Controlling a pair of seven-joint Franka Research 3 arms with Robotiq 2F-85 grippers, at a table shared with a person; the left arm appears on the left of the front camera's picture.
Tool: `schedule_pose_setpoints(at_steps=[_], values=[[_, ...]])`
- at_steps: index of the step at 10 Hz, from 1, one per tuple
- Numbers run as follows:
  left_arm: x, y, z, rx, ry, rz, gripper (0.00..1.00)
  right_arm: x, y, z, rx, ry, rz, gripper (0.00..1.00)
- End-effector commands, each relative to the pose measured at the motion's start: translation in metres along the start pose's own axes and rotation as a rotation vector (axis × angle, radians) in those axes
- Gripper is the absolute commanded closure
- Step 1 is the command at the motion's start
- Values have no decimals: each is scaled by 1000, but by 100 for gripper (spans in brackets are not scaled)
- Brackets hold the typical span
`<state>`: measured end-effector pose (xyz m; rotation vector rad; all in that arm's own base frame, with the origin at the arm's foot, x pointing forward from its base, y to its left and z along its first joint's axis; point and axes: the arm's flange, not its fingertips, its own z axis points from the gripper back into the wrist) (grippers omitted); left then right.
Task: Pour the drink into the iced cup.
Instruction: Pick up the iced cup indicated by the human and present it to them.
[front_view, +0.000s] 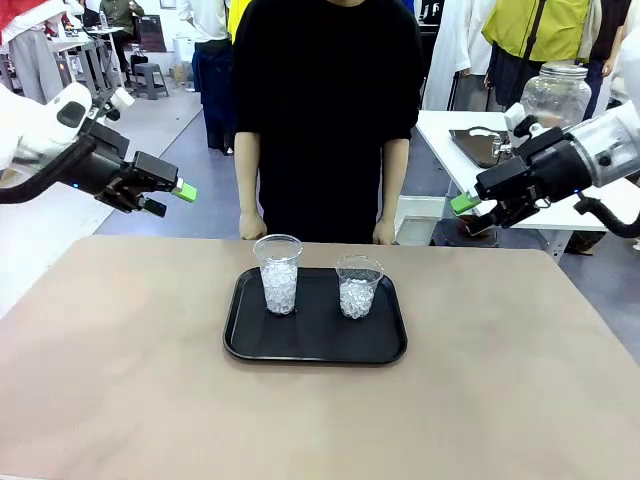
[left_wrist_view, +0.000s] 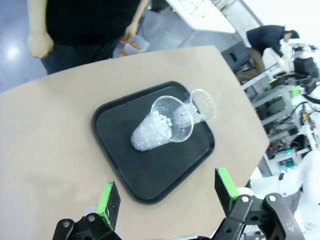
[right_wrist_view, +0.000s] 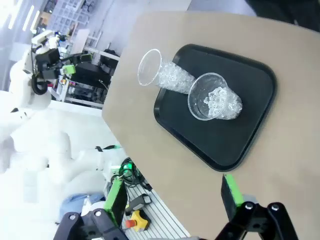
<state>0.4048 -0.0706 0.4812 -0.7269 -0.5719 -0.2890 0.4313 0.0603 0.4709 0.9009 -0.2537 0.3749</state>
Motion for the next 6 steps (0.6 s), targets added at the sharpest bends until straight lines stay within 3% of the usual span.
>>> schedule_pose_setpoints(at_steps=[1, 2, 3, 6], values=[[6, 15, -9, -35, 28, -7, 0, 16, -3, -6, 34, 11, 10, 0], [0, 0, 0, 0, 0, 0, 0, 11, 0, -8, -29, 5, 62, 0], [0, 0, 0, 0, 0, 0, 0, 5, -7, -6, 14, 12, -20, 0], [0, 0, 0, 0, 0, 0, 0, 5, -7, -6, 14, 12, -20, 0]])
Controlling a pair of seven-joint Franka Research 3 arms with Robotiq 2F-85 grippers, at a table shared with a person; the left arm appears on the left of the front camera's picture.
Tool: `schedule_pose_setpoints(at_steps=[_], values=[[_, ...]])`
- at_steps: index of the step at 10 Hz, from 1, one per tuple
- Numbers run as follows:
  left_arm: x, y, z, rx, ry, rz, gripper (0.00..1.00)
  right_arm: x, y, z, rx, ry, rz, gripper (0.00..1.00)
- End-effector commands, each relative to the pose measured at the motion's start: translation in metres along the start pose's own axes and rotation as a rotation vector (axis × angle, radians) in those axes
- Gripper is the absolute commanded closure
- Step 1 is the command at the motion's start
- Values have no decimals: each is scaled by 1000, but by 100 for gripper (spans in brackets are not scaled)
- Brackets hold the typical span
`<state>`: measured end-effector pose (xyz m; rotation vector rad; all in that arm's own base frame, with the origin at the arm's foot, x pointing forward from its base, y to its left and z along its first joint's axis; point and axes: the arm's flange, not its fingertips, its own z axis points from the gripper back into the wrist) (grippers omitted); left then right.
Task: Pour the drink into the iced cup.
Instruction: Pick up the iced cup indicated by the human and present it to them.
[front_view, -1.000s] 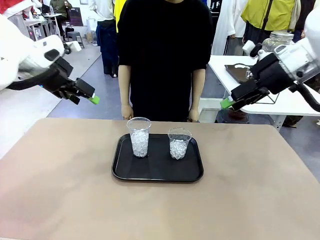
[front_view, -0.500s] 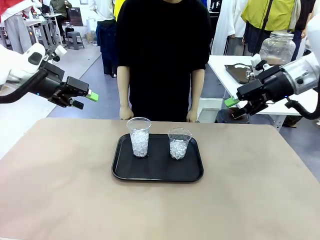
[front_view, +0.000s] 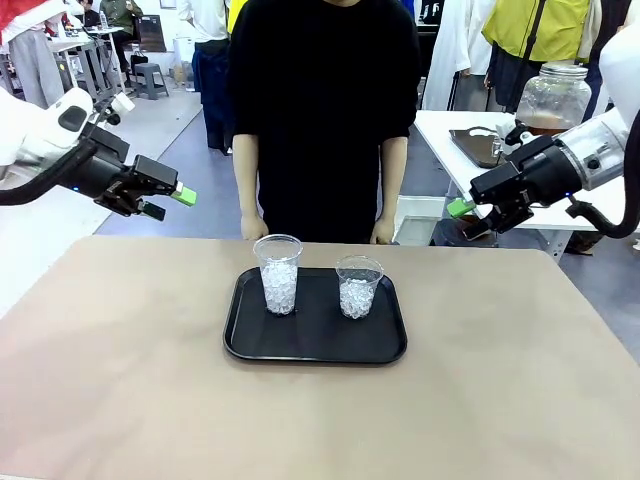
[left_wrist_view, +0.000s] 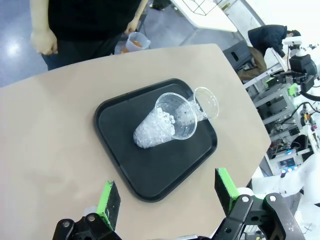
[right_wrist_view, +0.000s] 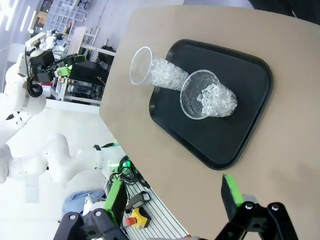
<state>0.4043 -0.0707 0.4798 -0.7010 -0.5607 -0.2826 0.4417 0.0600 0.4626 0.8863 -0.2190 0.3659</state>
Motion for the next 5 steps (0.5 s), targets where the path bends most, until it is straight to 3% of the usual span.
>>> schedule_pose_setpoints(at_steps=[1, 5], values=[[0, 1, -1, -6, -1, 1, 0, 1, 1, -2, 0, 0, 4, 0], [18, 46, 14, -270, -13, 181, 0, 28, -26, 12, 243, -35, -205, 0]])
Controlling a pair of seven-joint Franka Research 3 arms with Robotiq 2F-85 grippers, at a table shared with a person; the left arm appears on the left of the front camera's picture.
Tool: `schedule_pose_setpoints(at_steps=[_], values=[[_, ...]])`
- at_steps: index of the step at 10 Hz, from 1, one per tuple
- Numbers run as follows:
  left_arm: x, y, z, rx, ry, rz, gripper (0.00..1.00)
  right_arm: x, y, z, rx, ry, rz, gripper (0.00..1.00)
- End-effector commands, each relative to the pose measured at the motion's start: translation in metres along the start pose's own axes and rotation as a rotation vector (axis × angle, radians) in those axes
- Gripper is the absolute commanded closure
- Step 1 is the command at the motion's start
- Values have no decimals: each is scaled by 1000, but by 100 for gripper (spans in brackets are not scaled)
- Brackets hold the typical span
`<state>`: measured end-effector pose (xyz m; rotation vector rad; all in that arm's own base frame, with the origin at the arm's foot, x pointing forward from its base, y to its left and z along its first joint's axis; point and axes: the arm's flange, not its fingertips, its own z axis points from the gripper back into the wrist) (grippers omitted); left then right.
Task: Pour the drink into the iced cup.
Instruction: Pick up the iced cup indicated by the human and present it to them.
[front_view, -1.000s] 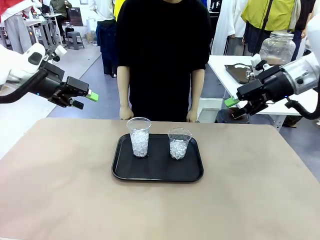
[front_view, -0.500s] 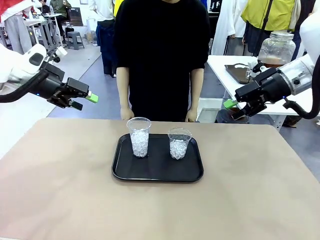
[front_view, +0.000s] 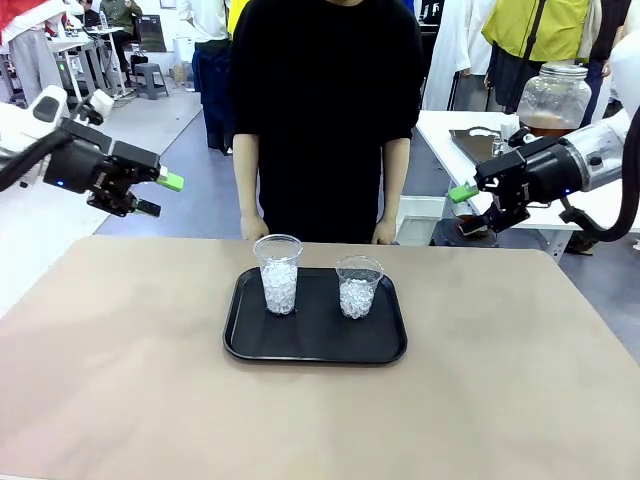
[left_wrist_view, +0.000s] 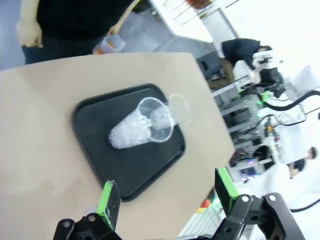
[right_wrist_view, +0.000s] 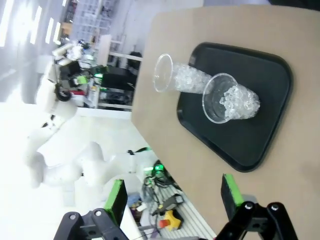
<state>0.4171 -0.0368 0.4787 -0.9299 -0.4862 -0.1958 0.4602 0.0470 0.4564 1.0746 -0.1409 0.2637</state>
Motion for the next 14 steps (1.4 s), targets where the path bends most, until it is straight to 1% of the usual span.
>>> schedule_pose_setpoints(at_steps=[1, 3, 4, 5, 6, 8, 10, 13, 14], values=[[17, 22, -1, -126, -1, 57, 0, 22, -12, 10, 123, -24, -118, 0], [26, 40, -5, -231, 31, 137, 0, 32, -30, 13, 221, -14, -194, 0], [30, 52, -8, -292, 64, 175, 0, 36, -41, 13, 263, -5, -221, 0], [34, 61, -11, -329, 107, 210, 0, 40, -50, 15, 274, -15, -259, 0], [39, 67, -14, -353, 118, 232, 0, 44, -56, 16, 320, -16, -288, 0], [46, 77, -17, -381, 98, 257, 0, 51, -62, 18, 361, -61, -325, 0], [54, 87, -22, -413, 90, 293, 0, 55, -68, 17, 371, -81, -347, 0], [60, 92, -26, -423, 125, 293, 0, 58, -71, 18, 381, -66, -353, 0], [60, 89, -26, -425, 136, 269, 0, 56, -70, 18, 376, -59, -351, 0]])
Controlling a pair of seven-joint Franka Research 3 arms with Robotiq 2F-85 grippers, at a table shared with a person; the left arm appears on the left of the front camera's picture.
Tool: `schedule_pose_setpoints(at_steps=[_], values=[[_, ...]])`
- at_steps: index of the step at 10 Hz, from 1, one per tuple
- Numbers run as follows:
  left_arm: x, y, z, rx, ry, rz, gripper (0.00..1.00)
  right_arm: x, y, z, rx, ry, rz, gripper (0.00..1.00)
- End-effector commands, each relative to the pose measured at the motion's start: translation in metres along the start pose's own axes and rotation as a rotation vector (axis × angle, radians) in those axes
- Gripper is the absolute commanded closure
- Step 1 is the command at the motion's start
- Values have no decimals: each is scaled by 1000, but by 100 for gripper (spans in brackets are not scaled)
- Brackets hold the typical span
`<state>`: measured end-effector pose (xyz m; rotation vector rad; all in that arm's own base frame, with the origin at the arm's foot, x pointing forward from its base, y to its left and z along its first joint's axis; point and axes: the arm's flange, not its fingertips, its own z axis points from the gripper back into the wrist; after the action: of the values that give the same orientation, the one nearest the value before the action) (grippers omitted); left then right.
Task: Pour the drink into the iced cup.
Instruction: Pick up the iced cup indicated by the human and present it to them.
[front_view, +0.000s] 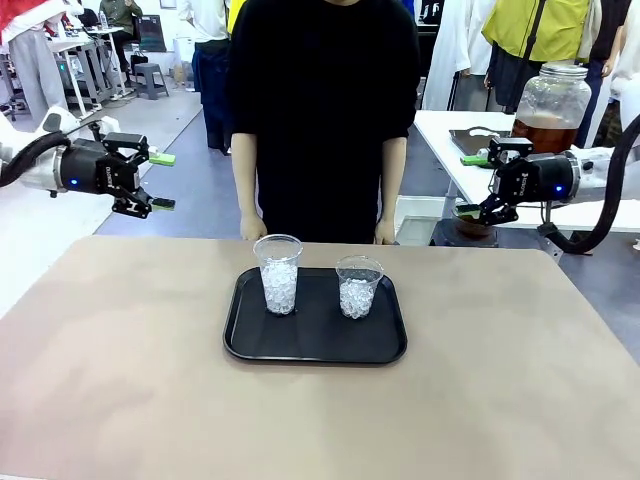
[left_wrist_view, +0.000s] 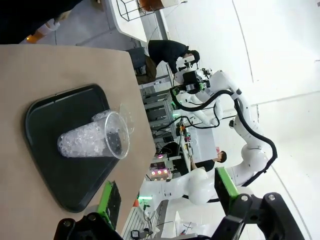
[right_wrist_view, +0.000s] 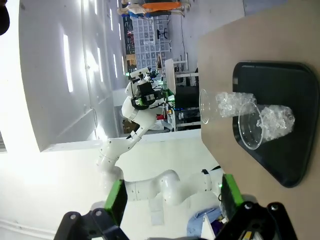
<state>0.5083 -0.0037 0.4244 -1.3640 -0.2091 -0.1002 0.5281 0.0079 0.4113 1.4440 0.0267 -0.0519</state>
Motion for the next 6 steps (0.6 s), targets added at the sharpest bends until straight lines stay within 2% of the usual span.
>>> schedule_pose_setpoints(at_steps=[1, 6], values=[[-1, 0, 2, 5, -8, 1, 0, -1, 0, 0, 0, -1, 1, 0], [-1, 0, 2, 5, -8, 1, 0, -1, 0, 0, 0, -1, 1, 0]])
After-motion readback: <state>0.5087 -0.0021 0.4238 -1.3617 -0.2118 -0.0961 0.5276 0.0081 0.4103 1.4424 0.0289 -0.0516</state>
